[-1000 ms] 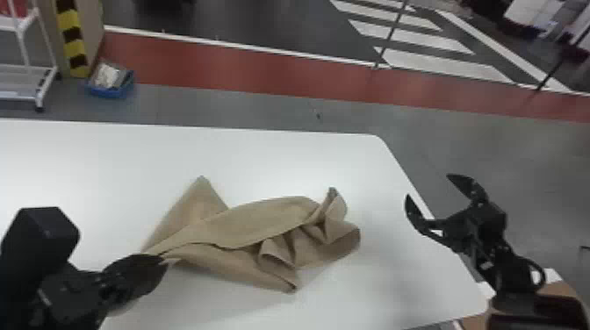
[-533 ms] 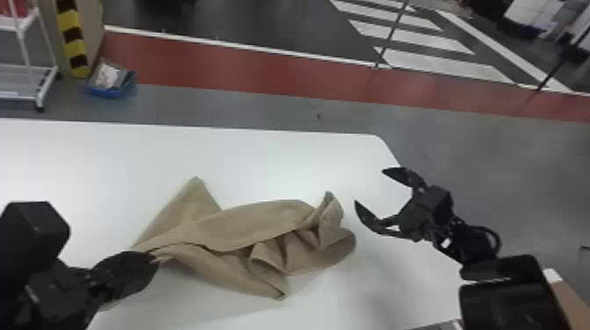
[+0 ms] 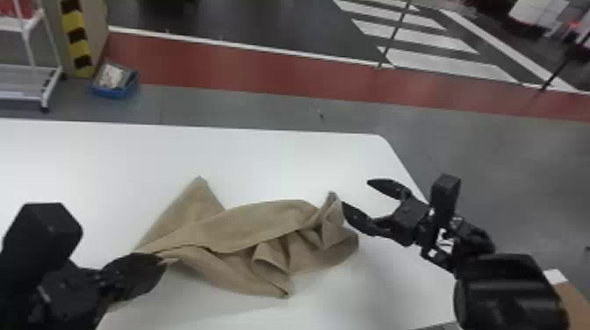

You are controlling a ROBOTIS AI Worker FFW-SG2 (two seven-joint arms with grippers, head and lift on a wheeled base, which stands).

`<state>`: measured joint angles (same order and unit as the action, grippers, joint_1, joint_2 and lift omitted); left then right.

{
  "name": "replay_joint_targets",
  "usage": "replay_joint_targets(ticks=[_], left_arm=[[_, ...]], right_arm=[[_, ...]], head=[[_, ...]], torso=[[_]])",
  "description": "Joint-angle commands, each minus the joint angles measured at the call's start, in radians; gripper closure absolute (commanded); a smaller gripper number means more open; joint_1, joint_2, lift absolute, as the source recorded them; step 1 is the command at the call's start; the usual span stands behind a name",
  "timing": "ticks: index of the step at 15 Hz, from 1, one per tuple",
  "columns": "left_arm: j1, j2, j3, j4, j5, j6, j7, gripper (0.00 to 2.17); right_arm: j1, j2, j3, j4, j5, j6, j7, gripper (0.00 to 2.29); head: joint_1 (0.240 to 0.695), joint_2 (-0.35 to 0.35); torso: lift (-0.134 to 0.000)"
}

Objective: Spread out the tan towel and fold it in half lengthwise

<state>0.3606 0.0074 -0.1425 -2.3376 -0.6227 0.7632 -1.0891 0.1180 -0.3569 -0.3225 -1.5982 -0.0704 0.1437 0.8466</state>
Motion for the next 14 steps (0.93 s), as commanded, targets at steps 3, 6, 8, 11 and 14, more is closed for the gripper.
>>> replay_joint_targets(ticks=[3,6,8,11,14], left_arm=[[0.0,0.002,0.0,0.009,0.001,0.0,0.002,1.67],[0.0,0.002,-0.005,0.012,0.0,0.0,0.0,1.67],[0.001,0.002,-0.005,0.014,0.0,0.0,0.0,1.67],[0.006,0.003,-0.003,0.014,0.001,0.0,0.0,1.67],[0.008,0.003,-0.002,0.014,0.003,0.0,-0.002,1.67]], right_arm=[[0.078,0.009,-0.035,-0.088,-0.12,0.089,0.109,0.09],[0.114,0.009,-0.038,-0.118,-0.127,0.095,0.163,0.09],[0.117,0.009,-0.036,-0.117,-0.109,0.116,0.189,0.13],[0.123,-0.001,-0.041,-0.101,-0.077,0.113,0.261,0.16],[0.104,-0.01,-0.038,-0.066,-0.04,0.11,0.295,0.41]], head=[[0.695,-0.341],[0.695,-0.329],[0.695,-0.326],[0.695,-0.324],[0.695,-0.328]], torso=[[-0.12],[-0.12],[-0.12],[-0.12],[-0.12]])
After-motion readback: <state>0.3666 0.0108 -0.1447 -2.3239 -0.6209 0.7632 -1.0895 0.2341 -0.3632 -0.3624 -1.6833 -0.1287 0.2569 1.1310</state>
